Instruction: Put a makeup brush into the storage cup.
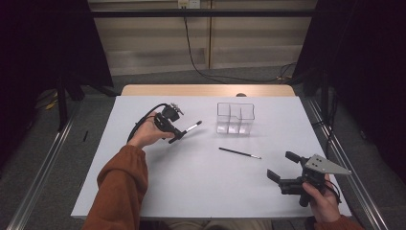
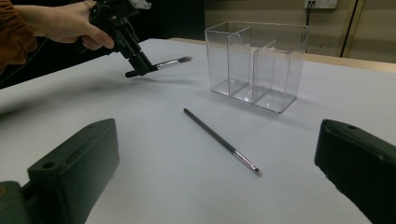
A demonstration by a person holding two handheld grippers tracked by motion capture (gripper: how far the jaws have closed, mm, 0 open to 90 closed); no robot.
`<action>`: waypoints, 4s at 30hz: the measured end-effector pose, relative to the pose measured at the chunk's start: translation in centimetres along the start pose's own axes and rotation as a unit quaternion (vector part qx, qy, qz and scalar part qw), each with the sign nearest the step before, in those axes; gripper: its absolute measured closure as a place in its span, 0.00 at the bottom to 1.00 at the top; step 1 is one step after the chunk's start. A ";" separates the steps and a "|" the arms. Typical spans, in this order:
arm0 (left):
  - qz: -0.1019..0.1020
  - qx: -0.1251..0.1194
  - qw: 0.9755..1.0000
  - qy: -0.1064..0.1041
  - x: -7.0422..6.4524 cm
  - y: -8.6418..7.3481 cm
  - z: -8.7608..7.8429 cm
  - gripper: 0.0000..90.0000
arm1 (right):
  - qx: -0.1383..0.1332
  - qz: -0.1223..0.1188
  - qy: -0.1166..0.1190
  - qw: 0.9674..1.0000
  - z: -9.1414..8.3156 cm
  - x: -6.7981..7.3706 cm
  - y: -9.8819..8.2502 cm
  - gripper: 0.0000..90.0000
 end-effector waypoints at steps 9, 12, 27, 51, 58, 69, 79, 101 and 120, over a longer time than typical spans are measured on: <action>-0.038 -0.048 0.998 0.006 0.2 0.1 -0.5 0.89 | 0.000 0.000 0.000 1.000 0.0 0.1 0.0 0.00; -0.041 -0.066 0.997 0.004 0.2 0.1 -0.8 0.89 | 0.000 -0.001 0.000 1.000 0.0 0.0 0.0 0.00; -0.080 -0.182 0.980 0.023 -0.3 1.5 -3.1 0.89 | 0.001 -0.003 -0.001 1.000 0.1 0.0 0.0 0.00; -0.063 -0.281 0.957 0.034 -2.2 2.2 -4.5 0.89 | 0.000 -0.007 0.001 1.000 0.1 0.1 0.0 0.00; -0.060 -0.300 0.951 0.033 -2.8 2.0 -5.2 0.89 | 0.001 -0.004 0.003 1.000 0.2 0.2 0.0 0.00; -0.055 -0.322 0.945 0.028 -3.8 1.4 -6.3 0.89 | -0.001 -0.005 0.004 1.000 0.2 0.3 0.1 0.00; -0.045 -0.333 0.941 0.029 -5.2 0.8 -6.8 0.89 | -0.003 -0.007 0.006 1.000 0.2 0.4 0.2 0.00; -0.036 -0.342 0.939 0.011 -8.3 0.0 -7.3 0.89 | -0.006 -0.009 0.034 0.999 1.1 1.8 0.8 0.00; -0.032 -0.348 0.937 0.001 -11.8 -0.9 -7.5 0.89 | 0.004 -0.026 0.078 0.997 3.1 4.5 1.8 0.00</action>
Point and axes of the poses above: each handheld gripper's, and its own axes: z roughly forward along the jaws, y roughly out of its top, x roughly to its left, the point moved 10 cm from there along z, roughly forward along the jaws, and after that the axes turned 2 degrees about y, right-handed, at the moved point
